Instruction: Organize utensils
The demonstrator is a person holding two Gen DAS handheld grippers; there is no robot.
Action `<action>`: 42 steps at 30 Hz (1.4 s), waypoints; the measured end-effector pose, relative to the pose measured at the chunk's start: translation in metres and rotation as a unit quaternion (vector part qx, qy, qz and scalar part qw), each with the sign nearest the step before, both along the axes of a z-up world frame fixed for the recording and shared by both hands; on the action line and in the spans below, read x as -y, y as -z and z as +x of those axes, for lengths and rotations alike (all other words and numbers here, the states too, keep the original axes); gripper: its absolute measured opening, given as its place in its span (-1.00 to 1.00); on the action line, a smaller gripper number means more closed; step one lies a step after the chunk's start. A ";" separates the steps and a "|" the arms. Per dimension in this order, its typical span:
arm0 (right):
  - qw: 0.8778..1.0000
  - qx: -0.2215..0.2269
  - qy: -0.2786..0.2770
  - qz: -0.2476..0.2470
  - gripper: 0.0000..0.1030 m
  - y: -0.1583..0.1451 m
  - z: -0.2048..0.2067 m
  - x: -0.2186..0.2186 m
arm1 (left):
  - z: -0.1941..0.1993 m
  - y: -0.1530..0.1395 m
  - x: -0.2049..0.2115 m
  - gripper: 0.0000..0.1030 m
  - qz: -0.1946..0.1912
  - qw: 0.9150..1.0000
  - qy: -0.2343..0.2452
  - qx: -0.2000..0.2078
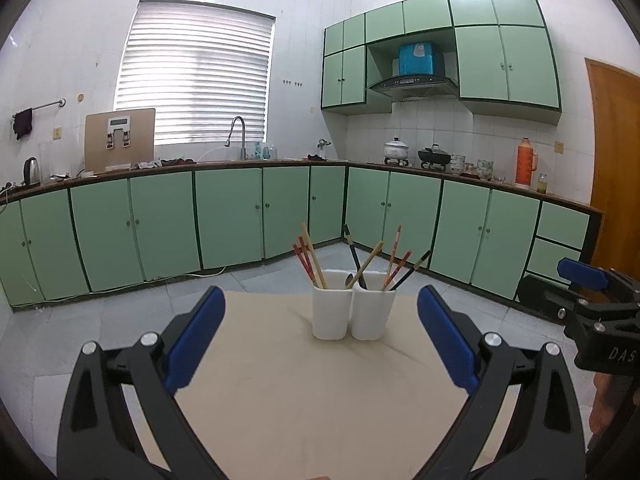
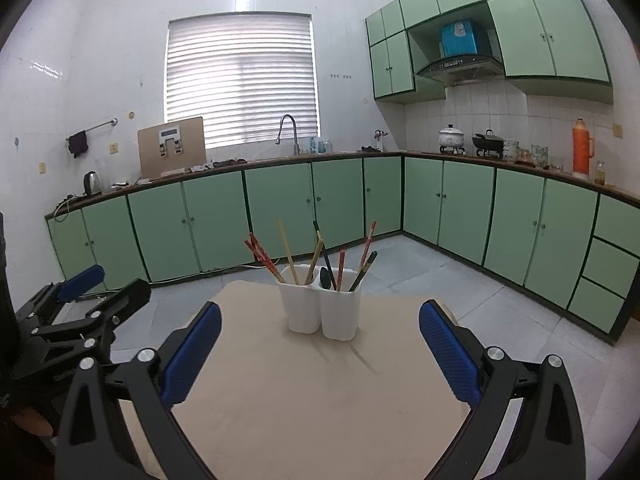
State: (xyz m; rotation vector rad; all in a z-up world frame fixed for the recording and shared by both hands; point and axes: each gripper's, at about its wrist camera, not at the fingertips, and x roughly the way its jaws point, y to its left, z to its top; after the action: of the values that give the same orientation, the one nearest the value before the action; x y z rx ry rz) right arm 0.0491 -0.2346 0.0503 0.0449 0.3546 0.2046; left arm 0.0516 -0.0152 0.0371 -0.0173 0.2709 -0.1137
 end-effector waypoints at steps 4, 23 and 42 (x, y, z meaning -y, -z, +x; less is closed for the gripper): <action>1.000 0.008 0.001 -0.003 0.88 -0.004 -0.006 -0.002 | -0.008 -0.005 -0.002 0.82 0.000 1.000 0.000 0.006; 1.000 0.009 0.001 -0.010 0.88 -0.005 -0.009 -0.007 | -0.017 -0.012 0.006 0.82 0.013 1.000 0.003 0.018; 1.000 0.008 0.002 -0.007 0.88 -0.004 -0.011 -0.008 | -0.017 -0.012 0.007 0.82 0.014 1.000 0.006 0.014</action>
State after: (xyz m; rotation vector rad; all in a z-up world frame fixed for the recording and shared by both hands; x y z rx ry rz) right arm 0.0385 -0.2262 0.0546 0.0294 0.3407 0.1987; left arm 0.0350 -0.0219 0.0486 0.0133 0.2438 -0.1214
